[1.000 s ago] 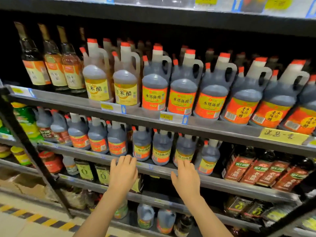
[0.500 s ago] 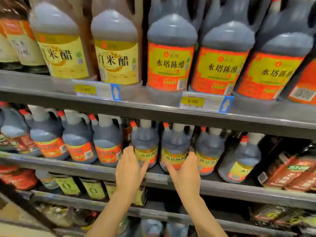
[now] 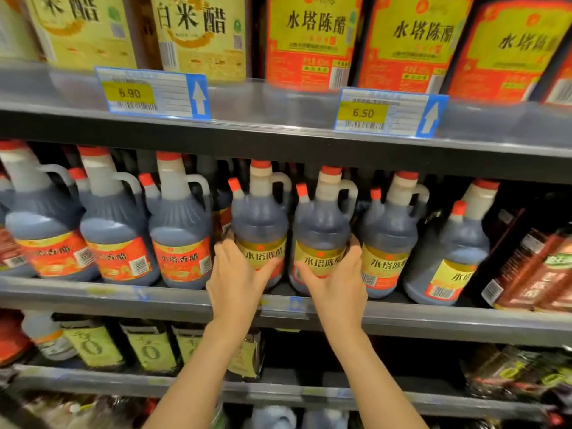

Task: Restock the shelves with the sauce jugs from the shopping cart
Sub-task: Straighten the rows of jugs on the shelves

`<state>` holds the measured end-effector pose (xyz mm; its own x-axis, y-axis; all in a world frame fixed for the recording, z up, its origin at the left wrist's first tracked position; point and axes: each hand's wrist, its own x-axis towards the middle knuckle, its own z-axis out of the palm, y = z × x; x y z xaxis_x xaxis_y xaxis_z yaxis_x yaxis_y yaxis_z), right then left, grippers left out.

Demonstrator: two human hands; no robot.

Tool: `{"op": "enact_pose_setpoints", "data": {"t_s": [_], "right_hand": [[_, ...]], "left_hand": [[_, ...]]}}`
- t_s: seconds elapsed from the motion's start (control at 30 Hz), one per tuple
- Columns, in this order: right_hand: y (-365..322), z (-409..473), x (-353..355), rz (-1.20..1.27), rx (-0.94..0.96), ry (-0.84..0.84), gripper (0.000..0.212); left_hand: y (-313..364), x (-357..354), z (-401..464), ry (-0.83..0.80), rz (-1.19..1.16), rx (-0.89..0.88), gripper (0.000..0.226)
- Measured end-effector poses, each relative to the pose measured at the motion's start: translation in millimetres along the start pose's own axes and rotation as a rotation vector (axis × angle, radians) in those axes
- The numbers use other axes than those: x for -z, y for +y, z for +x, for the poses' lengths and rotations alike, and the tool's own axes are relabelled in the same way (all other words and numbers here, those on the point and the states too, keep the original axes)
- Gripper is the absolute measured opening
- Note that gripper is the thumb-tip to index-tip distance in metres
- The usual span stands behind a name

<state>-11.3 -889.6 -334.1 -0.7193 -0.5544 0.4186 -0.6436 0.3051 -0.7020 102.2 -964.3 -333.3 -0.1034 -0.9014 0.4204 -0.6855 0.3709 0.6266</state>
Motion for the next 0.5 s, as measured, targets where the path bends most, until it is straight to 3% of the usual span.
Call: {"op": "enact_pose_setpoints", "data": {"t_s": [0.5], "right_hand": [[-12.1, -21.4, -3.0, 0.018, -0.005, -0.002, 0.097]], "left_hand": [[-19.8, 22.5, -9.4, 0.005, -0.066, -0.07, 0.083]]}}
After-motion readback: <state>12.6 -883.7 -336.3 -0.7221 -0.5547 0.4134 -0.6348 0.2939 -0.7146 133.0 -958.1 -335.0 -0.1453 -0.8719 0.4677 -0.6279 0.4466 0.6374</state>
